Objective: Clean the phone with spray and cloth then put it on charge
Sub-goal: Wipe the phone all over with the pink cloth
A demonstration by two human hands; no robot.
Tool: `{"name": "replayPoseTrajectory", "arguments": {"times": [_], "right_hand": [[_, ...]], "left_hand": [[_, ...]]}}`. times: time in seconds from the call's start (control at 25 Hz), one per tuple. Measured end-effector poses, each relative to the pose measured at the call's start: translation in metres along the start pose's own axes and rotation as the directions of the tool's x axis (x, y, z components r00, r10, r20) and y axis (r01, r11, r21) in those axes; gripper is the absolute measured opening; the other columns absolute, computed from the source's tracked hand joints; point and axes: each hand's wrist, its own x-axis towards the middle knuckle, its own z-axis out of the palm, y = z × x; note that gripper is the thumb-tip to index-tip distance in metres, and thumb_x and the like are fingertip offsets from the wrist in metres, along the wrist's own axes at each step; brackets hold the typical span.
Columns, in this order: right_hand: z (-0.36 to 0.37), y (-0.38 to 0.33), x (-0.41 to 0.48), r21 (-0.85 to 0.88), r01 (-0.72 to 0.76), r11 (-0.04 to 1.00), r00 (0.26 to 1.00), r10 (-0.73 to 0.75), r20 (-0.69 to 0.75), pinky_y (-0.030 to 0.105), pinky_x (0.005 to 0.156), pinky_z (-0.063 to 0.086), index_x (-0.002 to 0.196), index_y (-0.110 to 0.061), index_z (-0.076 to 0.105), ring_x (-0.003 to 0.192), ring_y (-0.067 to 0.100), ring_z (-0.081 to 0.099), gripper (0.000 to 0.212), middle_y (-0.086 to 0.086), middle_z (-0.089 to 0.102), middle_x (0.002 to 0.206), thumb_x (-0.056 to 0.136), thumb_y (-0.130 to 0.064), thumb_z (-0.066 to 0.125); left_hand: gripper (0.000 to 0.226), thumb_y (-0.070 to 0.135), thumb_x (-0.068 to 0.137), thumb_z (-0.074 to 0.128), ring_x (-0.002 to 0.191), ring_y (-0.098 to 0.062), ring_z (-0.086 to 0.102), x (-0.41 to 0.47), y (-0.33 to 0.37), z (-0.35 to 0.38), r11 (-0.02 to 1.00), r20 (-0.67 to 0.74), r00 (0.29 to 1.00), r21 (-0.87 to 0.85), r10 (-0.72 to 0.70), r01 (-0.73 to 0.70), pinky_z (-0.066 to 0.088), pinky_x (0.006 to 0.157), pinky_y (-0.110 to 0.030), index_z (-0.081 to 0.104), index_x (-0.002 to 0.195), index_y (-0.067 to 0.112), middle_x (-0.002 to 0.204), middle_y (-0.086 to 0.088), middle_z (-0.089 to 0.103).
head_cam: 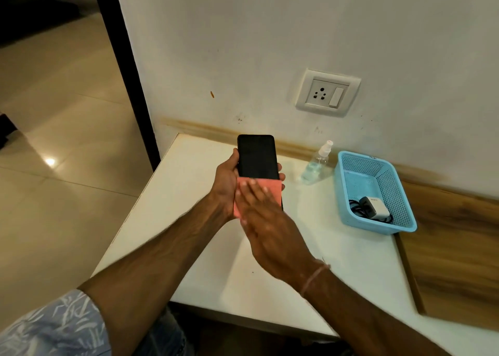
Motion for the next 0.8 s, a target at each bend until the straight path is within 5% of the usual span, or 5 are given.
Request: {"name": "replayPoseTrajectory", "arguments": {"times": [0.12,0.32,0.48,0.68,0.8], "right_hand": [[-0.013,0.030,-0.021,-0.005,0.141,0.990,0.988,-0.141,0.060,0.041,0.120,0.021,0.151,-0.011,0.027,0.149,0.018,0.014,0.051,0.004,0.022,0.159,0.101,-0.015,0.039],[-0.011,0.008,0.021,0.103,-0.166,0.981,0.986,0.168,-0.019,0.039,0.123,0.010,0.150,-0.012,0.020,0.149,0.014,0.006,0.049,0.002,0.016,0.158,0.104,-0.023,0.033],[-0.010,0.024,-0.020,0.038,0.102,0.994,0.993,-0.104,0.057,0.035,0.122,0.015,0.151,-0.014,0.024,0.149,0.014,0.012,0.051,0.001,0.020,0.159,0.102,-0.017,0.039],[-0.019,0.022,0.017,0.181,-0.208,0.961,0.978,0.208,0.022,0.036,0.123,0.009,0.149,-0.013,0.020,0.148,0.011,0.006,0.049,-0.003,0.014,0.157,0.103,-0.020,0.037],[-0.007,0.004,-0.008,0.165,-0.044,0.985,0.996,0.029,0.089,0.031,0.121,0.008,0.149,-0.018,0.019,0.148,0.008,0.006,0.049,-0.006,0.014,0.157,0.104,-0.030,0.031]], "left_hand": [[0.082,0.064,0.101,0.023,0.104,-0.039,0.065,-0.001,0.003,-0.001,0.997,0.009,1.000,-0.072,0.006,-0.005,0.051,0.097,-0.050,0.057,0.138,-0.001,0.121,-0.024,0.064],[0.079,0.066,0.100,0.026,0.098,-0.034,0.071,0.000,-0.006,0.003,0.999,-0.082,0.996,0.015,-0.042,0.043,0.060,0.084,-0.042,0.064,0.129,0.003,0.114,-0.019,0.072],[0.081,0.064,0.101,0.024,0.102,-0.039,0.066,-0.002,0.000,-0.001,0.998,-0.022,1.000,-0.065,-0.017,0.016,0.053,0.095,-0.049,0.058,0.136,0.000,0.121,-0.024,0.064],[0.078,0.066,0.100,0.027,0.096,-0.033,0.072,0.001,-0.011,0.005,0.997,-0.091,0.994,0.030,-0.064,0.067,0.060,0.081,-0.039,0.071,0.119,0.004,0.113,-0.018,0.072],[0.082,0.065,0.100,0.023,0.100,-0.036,0.067,-0.002,-0.004,0.000,0.999,-0.022,0.999,-0.018,-0.045,0.045,0.055,0.090,-0.045,0.058,0.136,0.000,0.118,-0.021,0.067]]}}
